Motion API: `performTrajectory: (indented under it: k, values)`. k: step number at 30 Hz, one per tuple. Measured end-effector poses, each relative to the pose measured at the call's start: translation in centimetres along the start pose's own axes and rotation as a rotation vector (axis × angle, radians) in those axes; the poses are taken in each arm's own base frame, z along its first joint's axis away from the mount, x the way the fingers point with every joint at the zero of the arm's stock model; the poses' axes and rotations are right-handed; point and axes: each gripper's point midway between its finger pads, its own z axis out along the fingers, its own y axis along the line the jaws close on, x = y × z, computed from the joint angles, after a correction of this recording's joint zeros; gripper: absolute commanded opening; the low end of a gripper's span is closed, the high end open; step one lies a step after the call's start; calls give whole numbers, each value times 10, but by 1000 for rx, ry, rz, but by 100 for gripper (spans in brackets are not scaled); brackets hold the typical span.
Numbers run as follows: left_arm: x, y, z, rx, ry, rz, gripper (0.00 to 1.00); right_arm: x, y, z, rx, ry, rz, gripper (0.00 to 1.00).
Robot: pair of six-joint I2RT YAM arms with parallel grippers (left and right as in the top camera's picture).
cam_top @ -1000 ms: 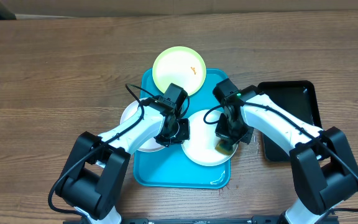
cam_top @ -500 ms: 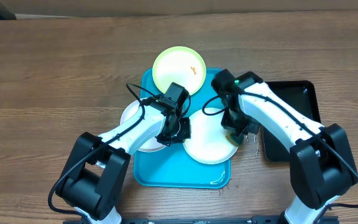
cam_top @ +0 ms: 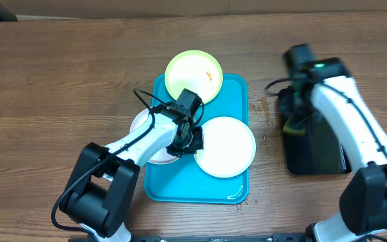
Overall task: Clean dirty plates on tray and stack at the side
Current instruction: 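Scrub the right white plate with the sponge in the right gripper, then drop the sponge into the black tray and withdraw the right gripper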
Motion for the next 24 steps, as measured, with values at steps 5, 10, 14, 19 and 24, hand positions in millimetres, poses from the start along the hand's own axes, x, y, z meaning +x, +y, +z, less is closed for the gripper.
performTrajectory:
  k: [5, 10, 14, 19, 24]
  values:
    - [0, 0, 0, -2, -1, 0, 4, -9, -28, 37, -63, 55, 80, 6]
    - [-1, 1, 0, -5, -3, 0, 4, 14, -43, 70, -81, 138, 97, 34]
    - [-1, 1, 0, -6, -4, 0, 4, 14, -41, 67, -128, 155, 85, 53]
    - [-1, 1, 0, -7, -4, 5, 6, 3, -37, 26, -186, 111, 76, 63]
    - [-1, 5, 1, -25, -7, 11, 25, -18, -41, -53, -302, -45, 96, 67]
